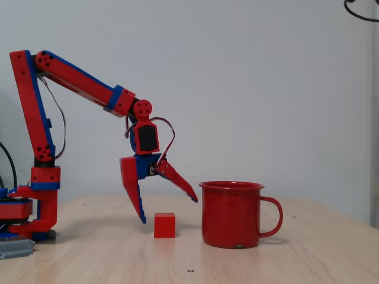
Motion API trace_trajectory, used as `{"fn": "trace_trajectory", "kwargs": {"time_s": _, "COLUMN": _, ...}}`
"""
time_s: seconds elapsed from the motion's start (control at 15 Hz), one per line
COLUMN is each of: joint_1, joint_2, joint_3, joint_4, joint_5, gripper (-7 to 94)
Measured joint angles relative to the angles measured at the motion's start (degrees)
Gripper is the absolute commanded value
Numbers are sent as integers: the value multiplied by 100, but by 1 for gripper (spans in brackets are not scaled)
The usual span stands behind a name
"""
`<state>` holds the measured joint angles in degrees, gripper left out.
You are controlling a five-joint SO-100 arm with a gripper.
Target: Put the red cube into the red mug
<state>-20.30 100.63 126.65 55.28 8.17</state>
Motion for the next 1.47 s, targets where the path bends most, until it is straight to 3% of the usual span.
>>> {"fn": "trace_trajectory", "kwargs": {"time_s": 0.4, "joint_1": 70, "joint_2": -202, "joint_3": 0, "joint_4": -114, "joint_5": -79, "gripper": 45}}
{"fn": "trace_trajectory", "kwargs": {"time_s": 0.6, "joint_1": 185, "joint_2": -343, "joint_3": 0, "joint_4": -237, "joint_5": -70, "gripper": 38}}
{"fn": "trace_trajectory", "kwargs": {"time_s": 0.8, "joint_1": 149, "joint_2": -404, "joint_3": 0, "joint_4": -237, "joint_5": -79, "gripper": 22}}
{"fn": "trace_trajectory", "kwargs": {"time_s": 0.93, "joint_1": 167, "joint_2": -404, "joint_3": 0, "joint_4": -325, "joint_5": -79, "gripper": 1}}
{"fn": "trace_trajectory", "kwargs": {"time_s": 1.47, "joint_1": 202, "joint_2": -404, "joint_3": 0, "joint_4": -352, "joint_5": -70, "gripper": 0}}
